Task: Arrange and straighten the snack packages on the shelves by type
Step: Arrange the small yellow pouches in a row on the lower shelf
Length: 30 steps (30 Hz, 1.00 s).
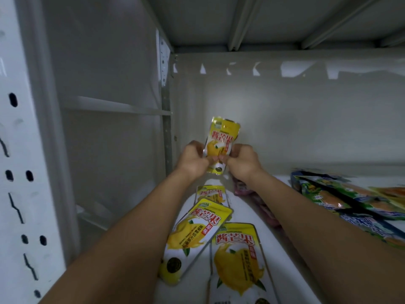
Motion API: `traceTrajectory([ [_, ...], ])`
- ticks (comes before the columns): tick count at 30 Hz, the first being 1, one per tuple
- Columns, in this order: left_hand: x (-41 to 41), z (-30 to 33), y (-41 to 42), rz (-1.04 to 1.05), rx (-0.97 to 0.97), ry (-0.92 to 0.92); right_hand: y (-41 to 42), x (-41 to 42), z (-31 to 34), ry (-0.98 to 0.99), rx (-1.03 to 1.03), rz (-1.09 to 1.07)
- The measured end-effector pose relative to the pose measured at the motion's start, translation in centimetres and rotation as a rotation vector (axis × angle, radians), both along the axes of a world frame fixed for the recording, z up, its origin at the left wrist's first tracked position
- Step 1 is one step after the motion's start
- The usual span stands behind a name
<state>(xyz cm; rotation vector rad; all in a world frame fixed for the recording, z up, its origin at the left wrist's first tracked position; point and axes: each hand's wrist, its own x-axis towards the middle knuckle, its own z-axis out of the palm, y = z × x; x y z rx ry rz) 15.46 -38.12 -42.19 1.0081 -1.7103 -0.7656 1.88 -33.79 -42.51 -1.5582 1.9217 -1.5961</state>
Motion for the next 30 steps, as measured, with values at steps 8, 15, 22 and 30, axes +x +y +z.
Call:
traceTrajectory([
  [8, -0.2, 3.5, 4.8, -0.217, -0.099, 0.134, 5.0, -0.2, 4.3, -0.276, -0.299, 0.254],
  [15, 0.5, 3.4, 7.0, -0.330, 0.018, 0.103, 7.0, 0.6, 4.7, -0.327, -0.361, 0.308],
  [22, 1.2, 3.7, 7.3, -0.364, -0.003, 0.110, 7.4, 0.3, 4.6, -0.349, -0.319, 0.341],
  [30, 1.0, 4.2, 7.6, -0.380, 0.053, 0.066, 8.0, 0.0, 4.2, -0.328, -0.284, 0.358],
])
